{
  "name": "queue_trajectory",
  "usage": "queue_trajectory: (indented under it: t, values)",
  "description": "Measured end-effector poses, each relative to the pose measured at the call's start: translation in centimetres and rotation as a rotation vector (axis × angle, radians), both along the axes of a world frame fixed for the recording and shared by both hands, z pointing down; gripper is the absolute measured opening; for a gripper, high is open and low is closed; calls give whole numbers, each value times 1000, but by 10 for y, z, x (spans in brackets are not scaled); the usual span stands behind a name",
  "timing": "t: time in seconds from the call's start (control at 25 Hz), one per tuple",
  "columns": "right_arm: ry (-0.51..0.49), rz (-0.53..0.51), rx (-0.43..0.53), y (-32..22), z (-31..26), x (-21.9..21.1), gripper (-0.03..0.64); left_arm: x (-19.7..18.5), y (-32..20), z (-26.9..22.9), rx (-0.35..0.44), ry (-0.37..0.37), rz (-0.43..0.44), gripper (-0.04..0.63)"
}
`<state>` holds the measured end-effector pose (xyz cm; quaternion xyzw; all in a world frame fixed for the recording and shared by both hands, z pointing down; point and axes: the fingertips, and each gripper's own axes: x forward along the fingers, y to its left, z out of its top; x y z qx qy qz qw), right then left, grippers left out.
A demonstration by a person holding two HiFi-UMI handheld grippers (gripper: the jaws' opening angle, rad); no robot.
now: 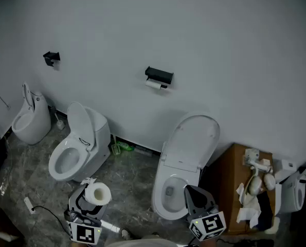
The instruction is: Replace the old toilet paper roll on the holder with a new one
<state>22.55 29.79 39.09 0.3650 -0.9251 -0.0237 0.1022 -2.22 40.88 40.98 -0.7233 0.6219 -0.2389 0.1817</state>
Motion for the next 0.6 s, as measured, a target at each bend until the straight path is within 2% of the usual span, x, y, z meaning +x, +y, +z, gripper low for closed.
queue_trajectory:
  t: [0.12,0.28,0.4,0.6]
  values:
    - [-4,-1,0,-1,1,0,-3,4,1,10,33,67,24,327]
    - [-49,-24,-21,0,-2,-1,-2,2,0,5,10,30,8,327]
    - [-47,-22,-18,-1,-2,-1,-2,6,0,12,35,76,31,327]
    - [-33,-21,-21,3,2,-9,-2,4,1,13,46,86,44,327]
